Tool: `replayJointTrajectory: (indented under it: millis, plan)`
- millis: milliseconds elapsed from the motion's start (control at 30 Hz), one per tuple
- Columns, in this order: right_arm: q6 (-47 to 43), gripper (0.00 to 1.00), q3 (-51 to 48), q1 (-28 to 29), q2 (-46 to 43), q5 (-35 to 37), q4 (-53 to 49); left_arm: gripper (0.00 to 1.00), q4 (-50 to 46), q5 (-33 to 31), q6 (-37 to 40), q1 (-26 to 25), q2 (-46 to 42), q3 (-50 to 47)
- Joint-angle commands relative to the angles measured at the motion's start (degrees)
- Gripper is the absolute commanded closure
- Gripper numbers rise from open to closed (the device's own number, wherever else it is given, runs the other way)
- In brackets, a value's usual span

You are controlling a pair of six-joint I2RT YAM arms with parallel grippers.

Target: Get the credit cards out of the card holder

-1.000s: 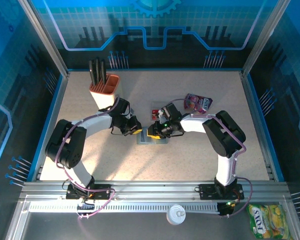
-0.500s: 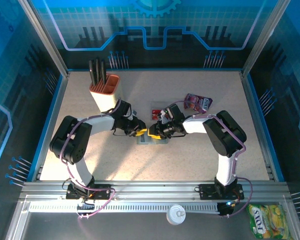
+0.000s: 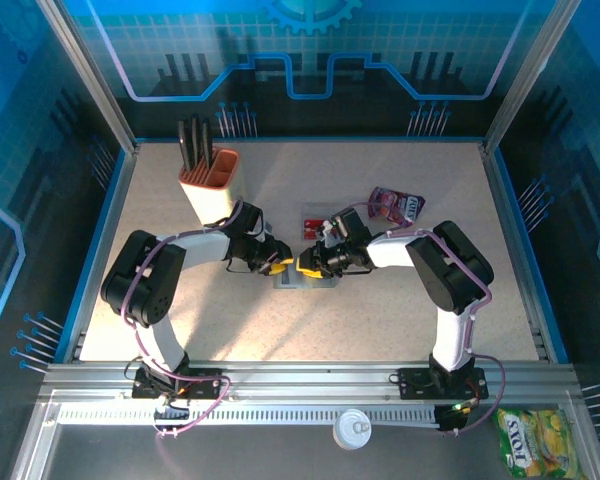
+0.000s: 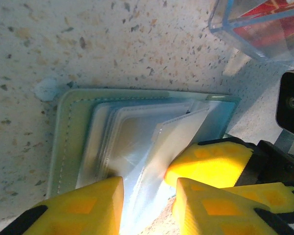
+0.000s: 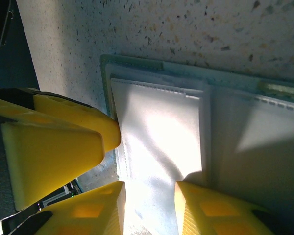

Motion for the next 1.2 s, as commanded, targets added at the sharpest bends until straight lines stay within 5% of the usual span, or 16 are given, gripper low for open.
replayJointTrajectory:
  millis: [0,733,1167]
  plan:
    - [0.53,0.67,-0.98,-0.76,-0.10,-0.72,-0.19,0.66,-1.27,-0.38,0.16,-0.44,0.48,-0.33]
    - [1.13,0.67,-1.58,-0.83,-0.22,-1.41,0.85,0.74,2.17,2.64,-2.03,-0.96,1.57,0.35]
    - [1.39,0.66,-2.21,-1.97,-7.44,0.57,-1.62,0.73,0.23,3.00,-2.84,-2.03,0.44,3.63]
